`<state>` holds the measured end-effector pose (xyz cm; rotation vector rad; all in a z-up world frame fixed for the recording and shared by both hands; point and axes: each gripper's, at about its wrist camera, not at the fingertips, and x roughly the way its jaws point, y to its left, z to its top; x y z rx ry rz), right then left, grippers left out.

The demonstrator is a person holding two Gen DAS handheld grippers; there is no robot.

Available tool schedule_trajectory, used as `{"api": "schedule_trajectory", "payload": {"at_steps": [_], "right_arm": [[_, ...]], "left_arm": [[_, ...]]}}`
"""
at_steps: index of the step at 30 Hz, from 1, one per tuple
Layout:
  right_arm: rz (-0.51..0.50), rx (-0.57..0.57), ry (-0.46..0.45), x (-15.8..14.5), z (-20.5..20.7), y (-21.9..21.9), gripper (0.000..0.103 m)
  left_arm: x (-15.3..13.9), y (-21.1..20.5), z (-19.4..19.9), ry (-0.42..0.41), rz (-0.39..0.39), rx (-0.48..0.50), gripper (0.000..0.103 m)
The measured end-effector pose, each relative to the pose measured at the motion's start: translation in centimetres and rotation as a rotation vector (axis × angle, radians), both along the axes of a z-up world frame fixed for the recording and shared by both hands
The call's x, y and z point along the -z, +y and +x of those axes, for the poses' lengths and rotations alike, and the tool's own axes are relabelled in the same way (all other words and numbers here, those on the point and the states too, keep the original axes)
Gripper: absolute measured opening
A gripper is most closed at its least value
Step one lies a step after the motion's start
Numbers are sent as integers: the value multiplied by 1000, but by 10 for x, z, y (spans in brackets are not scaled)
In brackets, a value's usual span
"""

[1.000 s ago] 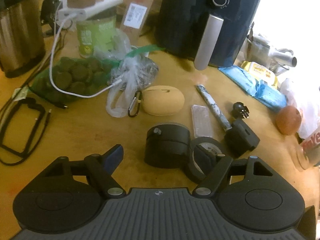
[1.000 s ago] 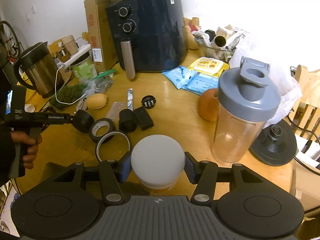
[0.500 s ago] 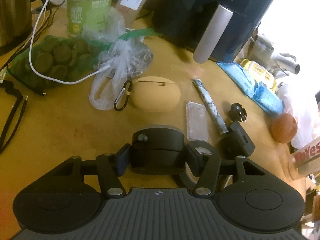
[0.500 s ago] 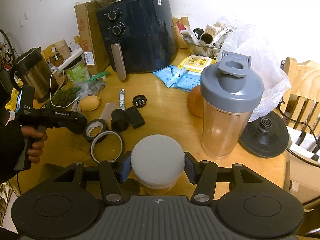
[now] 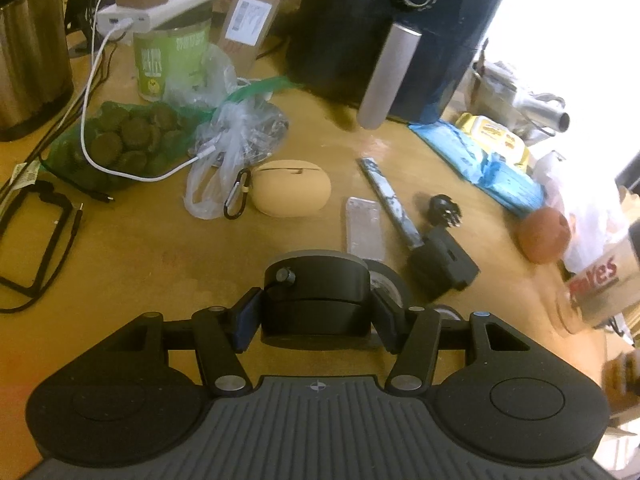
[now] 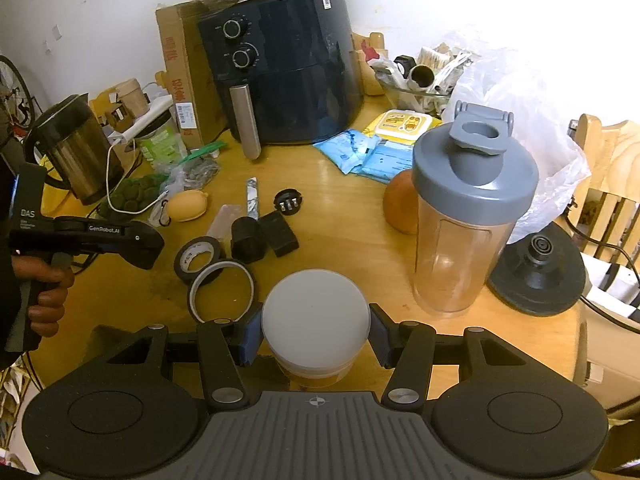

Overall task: Organize rigid objects
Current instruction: 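Lower the black cylinder into the box with the left gripper while the right gripper lowers the white jar in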

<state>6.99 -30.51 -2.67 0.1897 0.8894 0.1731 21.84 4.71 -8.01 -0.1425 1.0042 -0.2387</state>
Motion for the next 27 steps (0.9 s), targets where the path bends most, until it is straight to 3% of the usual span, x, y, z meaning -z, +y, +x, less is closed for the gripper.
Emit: {"api": "schedule_trajectory", "payload": {"at_steps": [17, 27], "right_arm": [[29, -60, -5, -3, -10, 13, 57], [61, -149, -1, 0, -20, 33, 57]], "left_arm": [[-44, -17, -68, -68, -33, 35, 56], [-49, -22, -111, -56, -66, 59, 56]]}}
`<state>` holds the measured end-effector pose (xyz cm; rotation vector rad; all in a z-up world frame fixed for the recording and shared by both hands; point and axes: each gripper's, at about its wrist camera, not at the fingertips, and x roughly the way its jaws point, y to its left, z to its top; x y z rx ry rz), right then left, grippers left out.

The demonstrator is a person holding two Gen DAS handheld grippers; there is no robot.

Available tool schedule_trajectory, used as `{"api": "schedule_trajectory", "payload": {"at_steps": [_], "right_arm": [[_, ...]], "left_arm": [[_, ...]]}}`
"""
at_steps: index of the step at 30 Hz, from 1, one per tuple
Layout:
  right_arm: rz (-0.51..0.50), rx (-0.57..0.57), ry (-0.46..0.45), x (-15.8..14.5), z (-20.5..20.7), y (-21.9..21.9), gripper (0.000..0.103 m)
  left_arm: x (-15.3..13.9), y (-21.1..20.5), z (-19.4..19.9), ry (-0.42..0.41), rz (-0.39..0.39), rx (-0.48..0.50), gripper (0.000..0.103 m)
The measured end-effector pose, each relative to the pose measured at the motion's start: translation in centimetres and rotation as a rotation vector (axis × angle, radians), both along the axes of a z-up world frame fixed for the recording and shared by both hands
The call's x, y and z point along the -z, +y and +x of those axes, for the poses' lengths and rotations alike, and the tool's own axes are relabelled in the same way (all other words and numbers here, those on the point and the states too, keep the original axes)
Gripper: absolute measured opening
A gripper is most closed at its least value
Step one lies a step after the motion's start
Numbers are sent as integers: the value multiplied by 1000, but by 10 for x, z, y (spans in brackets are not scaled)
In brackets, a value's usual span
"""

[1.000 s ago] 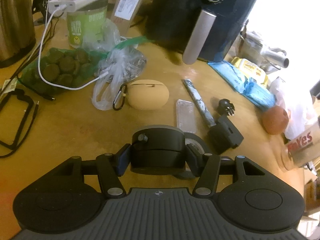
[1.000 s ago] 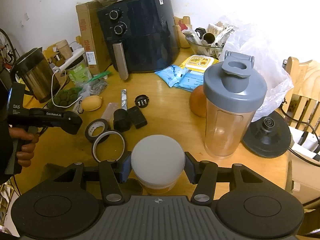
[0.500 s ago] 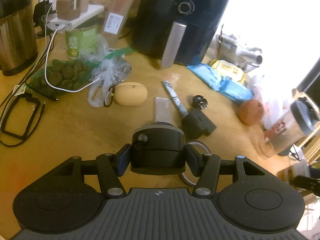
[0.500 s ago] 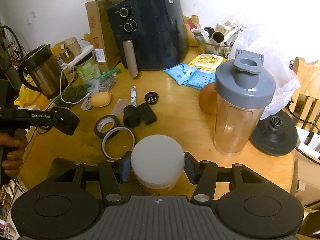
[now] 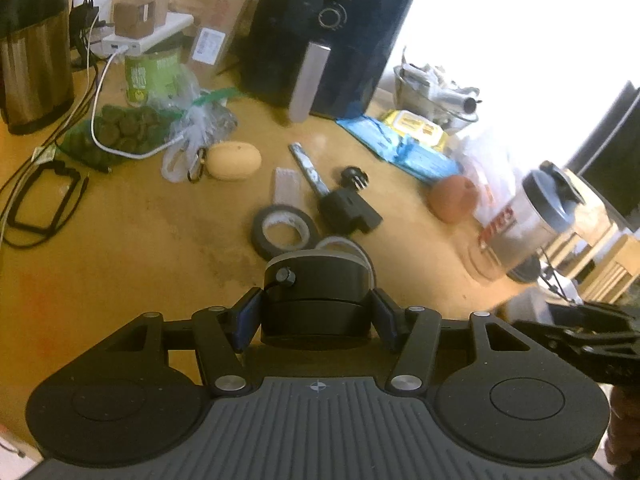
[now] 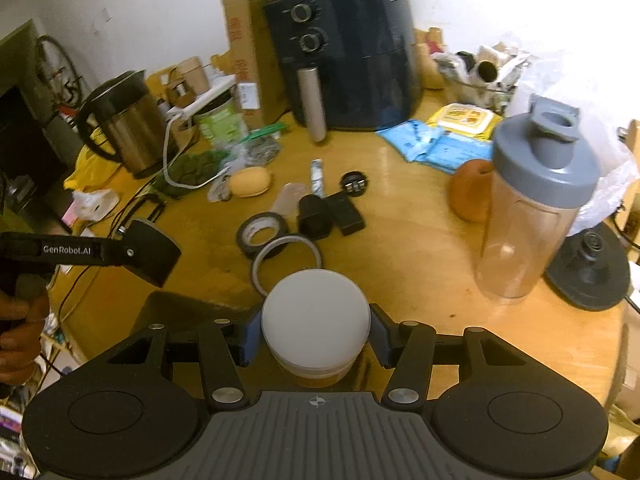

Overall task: Organize rigid objects
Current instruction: 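Lower the black cylinder into the box with the left gripper while the right gripper lowers the white jar in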

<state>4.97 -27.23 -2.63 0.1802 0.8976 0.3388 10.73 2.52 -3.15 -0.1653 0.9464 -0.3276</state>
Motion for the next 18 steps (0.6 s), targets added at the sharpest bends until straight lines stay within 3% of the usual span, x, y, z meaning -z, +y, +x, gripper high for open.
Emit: {"api": "schedule_trajectory", "payload": {"at_steps": [8, 18], "right_arm": [[-2, -104, 31, 9, -5, 22, 57], [-96, -160, 96, 39, 1, 43, 57]], "left_arm": [[16, -6, -25, 45, -5, 29, 56], [42, -19, -31, 76, 132, 6, 56]]}}
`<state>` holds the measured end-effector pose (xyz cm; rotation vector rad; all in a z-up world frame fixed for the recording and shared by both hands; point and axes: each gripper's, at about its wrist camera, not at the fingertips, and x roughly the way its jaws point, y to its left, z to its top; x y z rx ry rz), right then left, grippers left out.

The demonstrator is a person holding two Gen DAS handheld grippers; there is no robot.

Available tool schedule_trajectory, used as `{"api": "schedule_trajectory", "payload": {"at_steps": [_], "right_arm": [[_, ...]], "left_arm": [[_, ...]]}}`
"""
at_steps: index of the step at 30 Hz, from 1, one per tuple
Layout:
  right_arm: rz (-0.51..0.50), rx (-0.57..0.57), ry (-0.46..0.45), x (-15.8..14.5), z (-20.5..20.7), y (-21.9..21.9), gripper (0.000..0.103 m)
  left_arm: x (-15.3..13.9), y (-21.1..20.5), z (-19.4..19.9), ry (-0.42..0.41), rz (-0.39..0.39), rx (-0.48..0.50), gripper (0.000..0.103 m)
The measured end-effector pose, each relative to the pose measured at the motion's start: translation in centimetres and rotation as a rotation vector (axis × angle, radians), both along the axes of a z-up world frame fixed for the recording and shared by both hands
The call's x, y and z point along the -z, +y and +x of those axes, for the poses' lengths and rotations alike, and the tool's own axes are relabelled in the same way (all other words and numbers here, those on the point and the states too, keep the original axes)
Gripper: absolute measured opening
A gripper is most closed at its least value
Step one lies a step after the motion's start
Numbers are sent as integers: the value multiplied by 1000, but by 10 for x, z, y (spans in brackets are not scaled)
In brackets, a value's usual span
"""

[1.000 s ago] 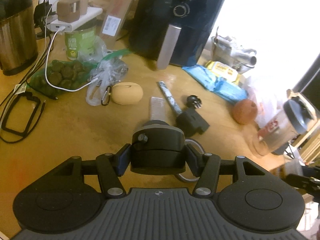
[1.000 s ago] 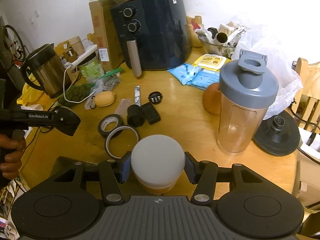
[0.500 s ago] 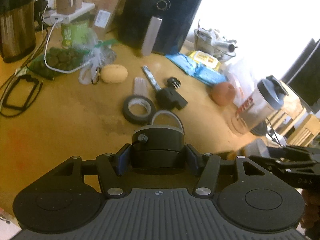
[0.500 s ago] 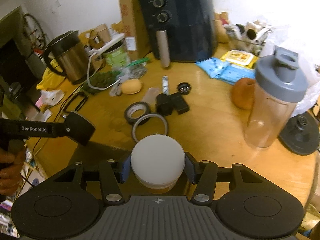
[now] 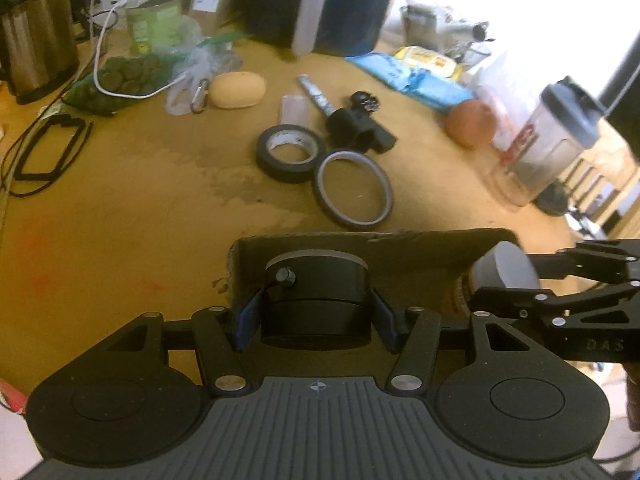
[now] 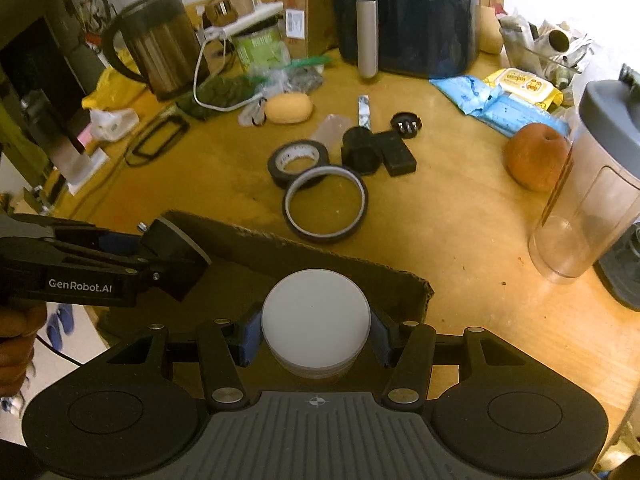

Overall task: Organize rigid objects
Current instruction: 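Lower the black cylinder into the box with the left gripper while the right gripper lowers the white jar in, then open both grippers and lift them out of the cardboard box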

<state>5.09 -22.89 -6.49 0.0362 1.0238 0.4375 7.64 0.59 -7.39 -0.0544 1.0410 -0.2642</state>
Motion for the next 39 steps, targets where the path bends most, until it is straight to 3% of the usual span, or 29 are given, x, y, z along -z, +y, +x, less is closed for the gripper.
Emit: {"api": "schedule_trajectory", "payload": {"at_steps": [9, 10, 13, 16, 28, 39], "right_arm": [[-106, 29, -7, 15, 9, 14, 58], [-99, 26, -13, 13, 9, 15, 72], [-85, 28, -69, 2, 1, 16, 93], [-68, 19, -102, -9, -6, 16, 101], [-71, 79, -78, -21, -11, 7, 103], [-63, 144, -106, -41, -9, -6, 103]], "left_arm": [[3, -9, 1, -62, 86, -18, 57], [0, -10, 0, -81, 86, -27, 57], [-9, -10, -3, -97, 90, -28, 63], [-22, -8, -8, -113, 69, -22, 65], [-39, 9, -21, -91, 19, -43, 66], [-53, 25, -36, -111, 33, -67, 66]]}}
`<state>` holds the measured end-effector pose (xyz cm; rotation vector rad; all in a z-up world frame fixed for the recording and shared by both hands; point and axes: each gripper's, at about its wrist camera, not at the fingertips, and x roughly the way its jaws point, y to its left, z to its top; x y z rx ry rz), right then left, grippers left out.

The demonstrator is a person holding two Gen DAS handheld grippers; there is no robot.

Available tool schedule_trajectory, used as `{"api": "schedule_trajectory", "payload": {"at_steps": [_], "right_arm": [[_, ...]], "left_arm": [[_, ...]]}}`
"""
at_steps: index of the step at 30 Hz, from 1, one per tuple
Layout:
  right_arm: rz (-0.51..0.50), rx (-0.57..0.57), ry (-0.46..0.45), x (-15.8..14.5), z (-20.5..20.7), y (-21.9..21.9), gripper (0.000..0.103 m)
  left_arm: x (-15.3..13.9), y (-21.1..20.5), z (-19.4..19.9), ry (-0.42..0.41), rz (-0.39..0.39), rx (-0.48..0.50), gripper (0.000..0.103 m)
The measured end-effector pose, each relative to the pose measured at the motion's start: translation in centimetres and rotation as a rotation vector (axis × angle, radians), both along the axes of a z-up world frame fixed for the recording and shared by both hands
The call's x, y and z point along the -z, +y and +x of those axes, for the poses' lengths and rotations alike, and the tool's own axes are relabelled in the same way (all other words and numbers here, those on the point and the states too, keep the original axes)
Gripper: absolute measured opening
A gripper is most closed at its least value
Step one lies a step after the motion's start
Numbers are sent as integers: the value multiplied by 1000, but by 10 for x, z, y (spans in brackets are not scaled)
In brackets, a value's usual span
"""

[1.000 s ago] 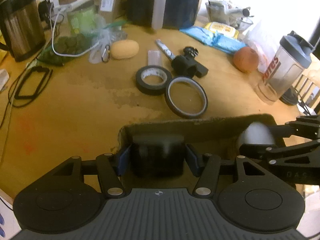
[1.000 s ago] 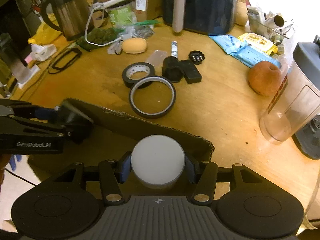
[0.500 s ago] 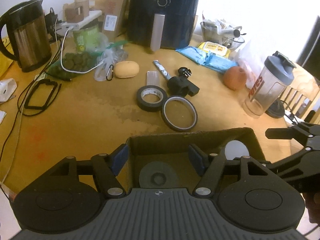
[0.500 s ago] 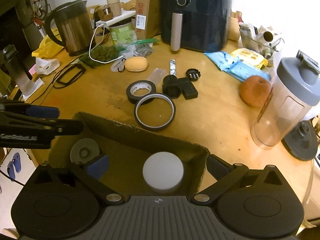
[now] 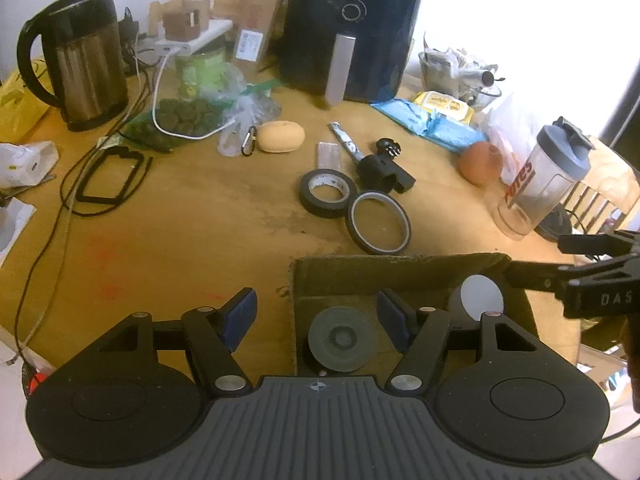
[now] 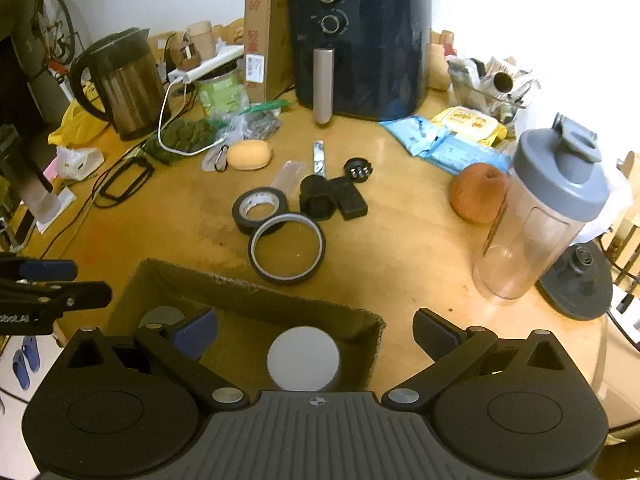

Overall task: Organize rigid objects
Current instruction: 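Open both grippers and lift them out of the cardboard box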

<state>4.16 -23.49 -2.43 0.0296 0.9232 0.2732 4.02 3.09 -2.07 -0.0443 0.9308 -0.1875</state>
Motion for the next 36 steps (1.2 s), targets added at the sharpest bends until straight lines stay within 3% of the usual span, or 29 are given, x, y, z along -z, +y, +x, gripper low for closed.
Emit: {"api": "schedule_trajectory", "payload": {"at_steps": [6, 16, 18, 19, 29, 36], "right_arm": [[-9, 11, -3, -5, -4, 0, 103], [-31, 41, 43, 2, -19, 8, 103], [-38, 38, 55, 5, -23, 11, 103], [-42, 37, 63, 6, -25, 12, 103], [-84, 74, 138, 12, -23, 19, 103], [-176, 147, 191, 9, -2, 17, 103]], "left_arm": [[-5, 8, -11, -4, 12, -12, 68], [4, 21, -23, 54, 13, -37, 69], [6, 22, -24, 61, 8, -38, 81], [7, 22, -24, 65, 10, -40, 81], [9, 15, -15, 141, 35, -40, 82], [8, 11, 0, 179, 69, -35, 82]]}}
